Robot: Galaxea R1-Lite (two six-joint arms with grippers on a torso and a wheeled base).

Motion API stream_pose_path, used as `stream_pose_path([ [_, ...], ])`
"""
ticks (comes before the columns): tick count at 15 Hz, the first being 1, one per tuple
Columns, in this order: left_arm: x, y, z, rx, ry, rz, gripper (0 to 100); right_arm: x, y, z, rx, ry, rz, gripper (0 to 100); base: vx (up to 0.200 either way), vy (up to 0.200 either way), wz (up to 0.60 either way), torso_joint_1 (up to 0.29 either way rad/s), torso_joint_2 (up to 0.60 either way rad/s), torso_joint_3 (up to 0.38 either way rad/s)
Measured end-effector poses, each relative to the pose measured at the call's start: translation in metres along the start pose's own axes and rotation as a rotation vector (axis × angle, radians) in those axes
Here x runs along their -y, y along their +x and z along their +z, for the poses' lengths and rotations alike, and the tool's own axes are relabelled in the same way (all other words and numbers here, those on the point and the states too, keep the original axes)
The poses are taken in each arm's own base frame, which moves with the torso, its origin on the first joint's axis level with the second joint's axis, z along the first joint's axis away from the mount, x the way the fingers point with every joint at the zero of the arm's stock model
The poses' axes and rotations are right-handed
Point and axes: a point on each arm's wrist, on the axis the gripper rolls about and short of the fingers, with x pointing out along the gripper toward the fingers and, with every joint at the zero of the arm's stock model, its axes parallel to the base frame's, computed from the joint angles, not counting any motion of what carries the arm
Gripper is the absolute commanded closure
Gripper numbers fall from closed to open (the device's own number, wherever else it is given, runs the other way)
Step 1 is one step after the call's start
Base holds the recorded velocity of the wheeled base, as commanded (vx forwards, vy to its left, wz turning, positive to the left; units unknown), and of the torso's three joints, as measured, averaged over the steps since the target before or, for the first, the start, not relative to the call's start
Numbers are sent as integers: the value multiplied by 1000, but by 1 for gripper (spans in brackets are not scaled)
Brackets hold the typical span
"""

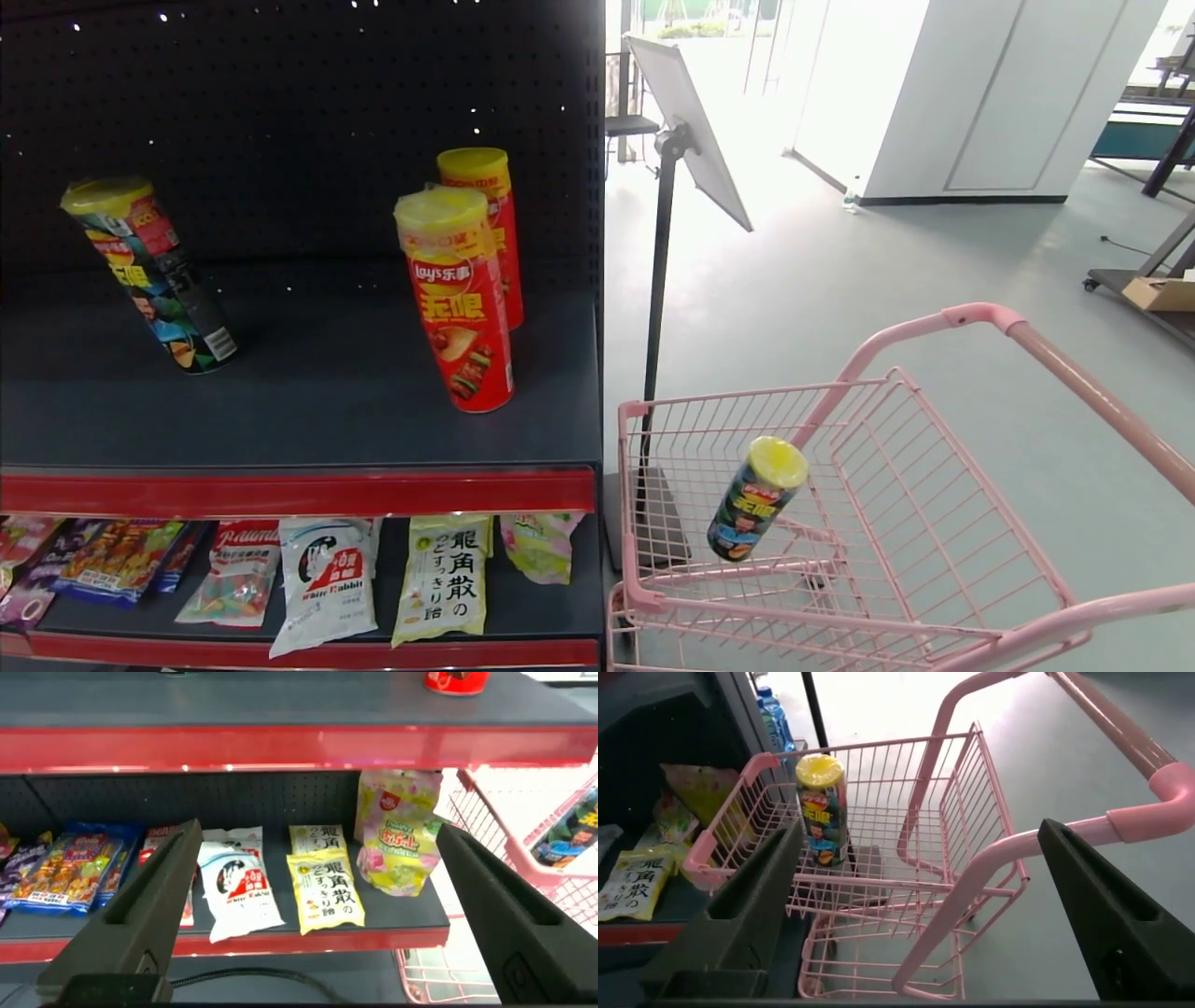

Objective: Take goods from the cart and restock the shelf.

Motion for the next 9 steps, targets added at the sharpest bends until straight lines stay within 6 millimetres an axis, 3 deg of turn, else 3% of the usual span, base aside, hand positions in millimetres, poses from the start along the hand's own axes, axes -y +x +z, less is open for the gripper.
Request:
stream_pose_path([
  [4,0,0,0,0,0,0,0,0,0,0,0,0,0,0,0,0,0,-160,389,218],
  [9,0,0,0,-1,0,0,0,0,0,0,0,-1,0,0,0,0,0,-215,532,311],
])
